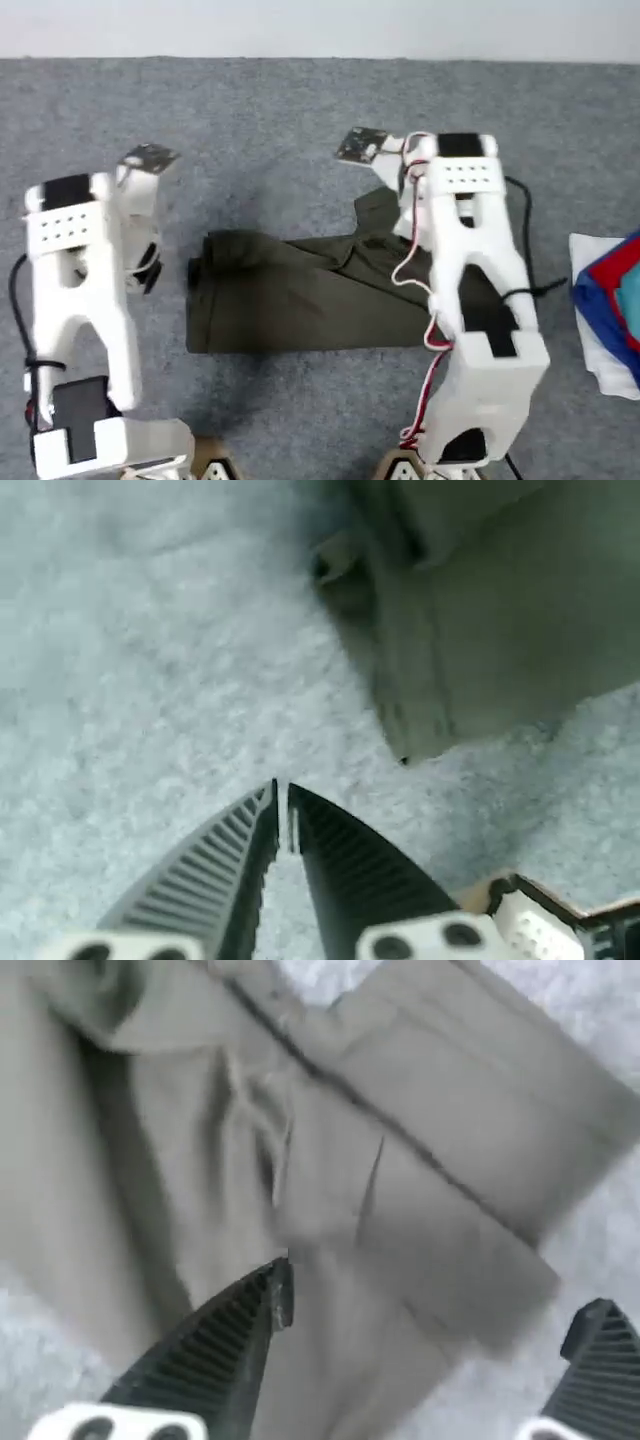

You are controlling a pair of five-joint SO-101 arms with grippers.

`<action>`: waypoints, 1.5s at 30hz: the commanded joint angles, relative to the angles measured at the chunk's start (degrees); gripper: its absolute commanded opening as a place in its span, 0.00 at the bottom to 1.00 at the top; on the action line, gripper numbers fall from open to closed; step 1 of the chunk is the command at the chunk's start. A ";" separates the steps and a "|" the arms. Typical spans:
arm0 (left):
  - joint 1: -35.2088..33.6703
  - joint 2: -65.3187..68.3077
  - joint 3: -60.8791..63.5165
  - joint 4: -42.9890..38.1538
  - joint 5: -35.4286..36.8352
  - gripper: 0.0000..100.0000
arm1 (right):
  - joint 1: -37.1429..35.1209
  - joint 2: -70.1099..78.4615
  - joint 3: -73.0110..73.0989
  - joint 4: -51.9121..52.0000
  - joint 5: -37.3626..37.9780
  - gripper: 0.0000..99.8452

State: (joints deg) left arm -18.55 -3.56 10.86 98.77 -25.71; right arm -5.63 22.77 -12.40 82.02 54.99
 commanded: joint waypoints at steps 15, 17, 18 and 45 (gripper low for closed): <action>-17.14 -2.29 9.54 1.85 -6.86 0.02 | 0.92 17.19 -15.12 -6.11 -6.86 0.06; -18.90 -2.29 9.63 1.85 -7.91 0.02 | 1.89 17.98 -18.64 -6.29 -11.34 0.02; -19.60 -2.29 9.63 1.85 -7.91 0.02 | 2.42 18.33 -20.31 -6.20 -12.75 0.05; -18.64 -1.85 9.63 1.67 -7.91 0.02 | -1.89 20.97 -31.03 -4.00 -7.74 0.25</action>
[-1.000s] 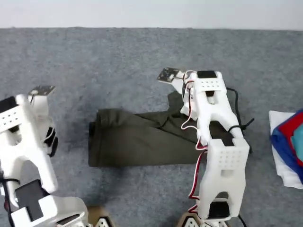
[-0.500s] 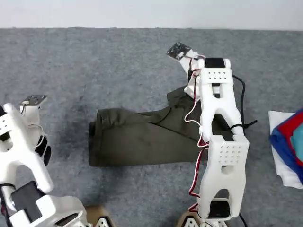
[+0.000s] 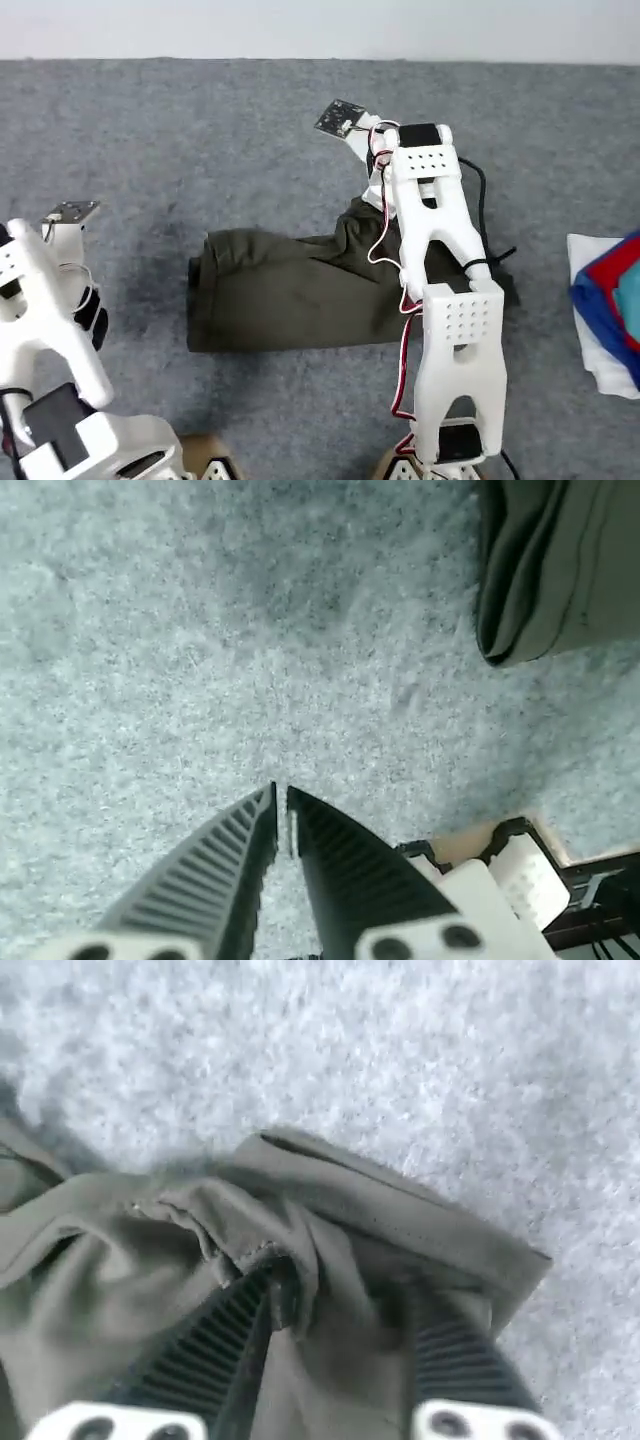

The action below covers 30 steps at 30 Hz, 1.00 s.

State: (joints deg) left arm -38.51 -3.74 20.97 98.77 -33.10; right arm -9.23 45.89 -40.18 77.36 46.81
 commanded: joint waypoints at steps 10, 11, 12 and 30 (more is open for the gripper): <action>20.84 -1.49 -8.04 -5.71 10.11 0.02 | 12.26 -2.86 -9.93 7.52 -6.42 0.26; 22.77 -1.49 -8.40 -7.82 11.78 0.02 | 12.44 -2.86 -11.69 10.15 -6.77 0.26; 24.79 -1.49 -8.48 -9.67 12.84 0.02 | 12.70 -2.86 -13.45 12.62 -7.12 0.26; 41.67 24.62 -21.05 -17.41 14.51 0.02 | 22.64 -11.38 0.00 25.71 1.58 0.25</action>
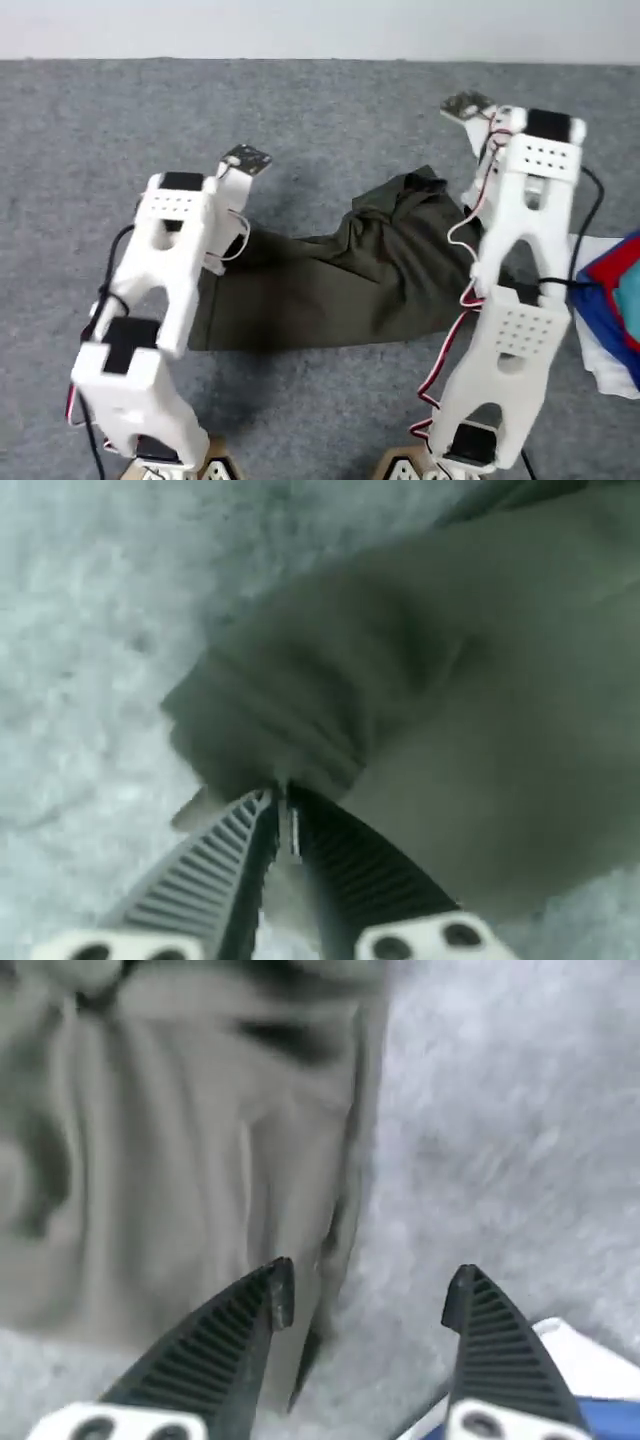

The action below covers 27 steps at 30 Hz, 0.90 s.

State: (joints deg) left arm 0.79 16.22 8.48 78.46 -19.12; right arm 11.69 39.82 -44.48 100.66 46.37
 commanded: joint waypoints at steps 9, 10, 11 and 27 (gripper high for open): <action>-0.09 21.80 -33.98 4.57 7.74 0.01 | 1.54 -6.81 17.23 2.24 1.85 0.25; -1.41 22.95 -37.67 5.36 10.29 0.01 | 1.54 -6.73 17.76 2.24 1.93 0.25; -2.90 24.26 -41.54 6.59 12.48 0.01 | 1.54 -6.64 18.29 2.24 1.93 0.25; -19.16 19.52 -44.00 22.59 1.49 0.01 | 4.09 -9.89 21.01 2.24 2.81 0.25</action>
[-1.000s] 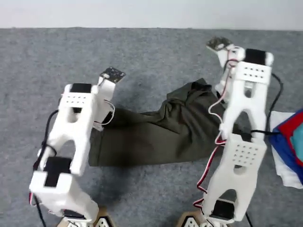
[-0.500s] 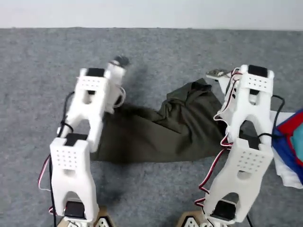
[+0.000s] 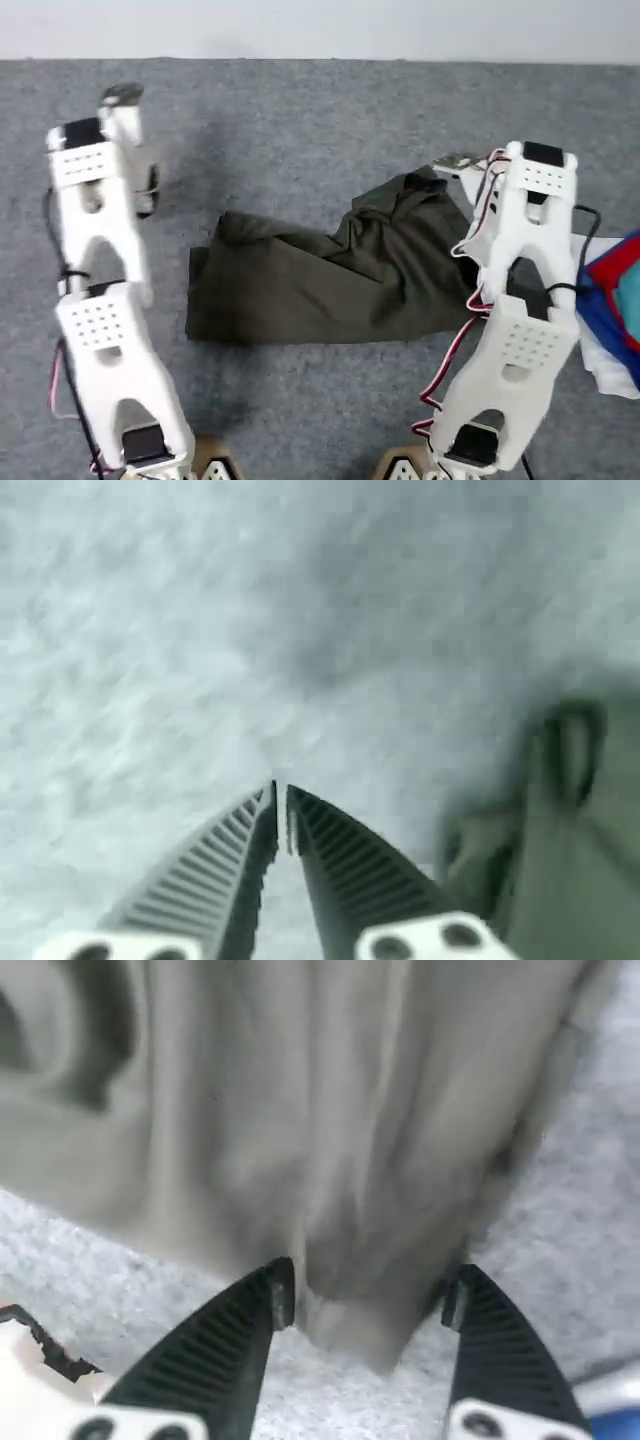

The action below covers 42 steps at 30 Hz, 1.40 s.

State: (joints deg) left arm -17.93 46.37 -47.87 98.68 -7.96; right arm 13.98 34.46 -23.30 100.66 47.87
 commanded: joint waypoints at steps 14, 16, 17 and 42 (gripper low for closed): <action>12.31 -26.99 49.89 -0.26 -5.27 0.02 | 1.98 -5.05 3.87 2.15 3.69 0.25; 12.84 -24.44 49.71 -1.41 -0.70 0.02 | 1.89 -5.05 3.87 2.15 3.69 0.25; 13.01 -23.12 48.92 -2.02 0.88 0.02 | 1.80 -5.05 3.87 2.15 3.69 0.25; 14.59 -16.53 36.09 1.93 10.55 0.18 | 1.71 -5.05 3.87 2.15 3.43 0.25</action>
State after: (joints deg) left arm -4.75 29.85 -12.35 98.68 3.65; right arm 15.56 32.09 -19.16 100.66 51.03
